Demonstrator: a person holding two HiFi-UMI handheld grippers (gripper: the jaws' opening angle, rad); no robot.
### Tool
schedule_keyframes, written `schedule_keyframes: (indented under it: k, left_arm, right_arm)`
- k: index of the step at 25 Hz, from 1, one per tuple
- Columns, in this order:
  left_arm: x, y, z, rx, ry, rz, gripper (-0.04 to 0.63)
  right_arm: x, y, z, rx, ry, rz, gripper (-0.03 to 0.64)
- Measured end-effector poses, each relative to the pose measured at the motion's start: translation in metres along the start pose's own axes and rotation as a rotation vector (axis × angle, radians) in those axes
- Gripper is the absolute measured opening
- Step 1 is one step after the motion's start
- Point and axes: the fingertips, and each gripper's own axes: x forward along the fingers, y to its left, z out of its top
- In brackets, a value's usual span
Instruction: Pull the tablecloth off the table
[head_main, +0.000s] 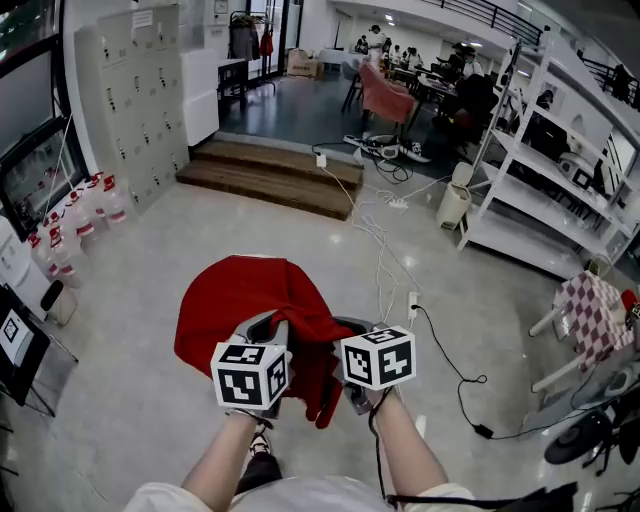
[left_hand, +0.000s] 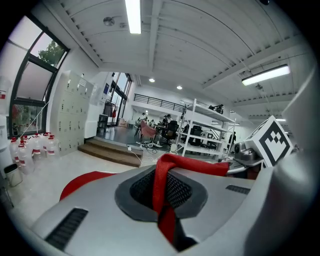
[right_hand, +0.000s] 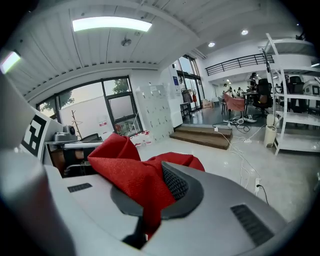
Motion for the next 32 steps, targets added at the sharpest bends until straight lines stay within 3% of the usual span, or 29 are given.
schedule_keyframes:
  k: [11, 17, 23, 32]
  left_arm:
    - [-0.043, -0.069, -0.055, -0.036, 0.003, 0.053, 0.02]
    - [-0.065, -0.108, -0.071, -0.017, 0.009, 0.055, 0.02]
    - [-0.064, -0.147, -0.074, 0.035, 0.035, -0.027, 0.02]
    - [-0.046, -0.201, -0.072, 0.083, 0.065, -0.21, 0.02]
  right_arm:
    - [-0.074, -0.009, -0.052, 0.004, -0.005, -0.017, 0.032]
    - [-0.114, -0.009, -0.072, 0.033, -0.027, -0.004, 0.032]
    - [-0.146, -0.024, -0.079, 0.104, -0.069, -0.046, 0.032]
    - [-0.195, -0.059, -0.084, 0.171, -0.121, -0.206, 0.032]
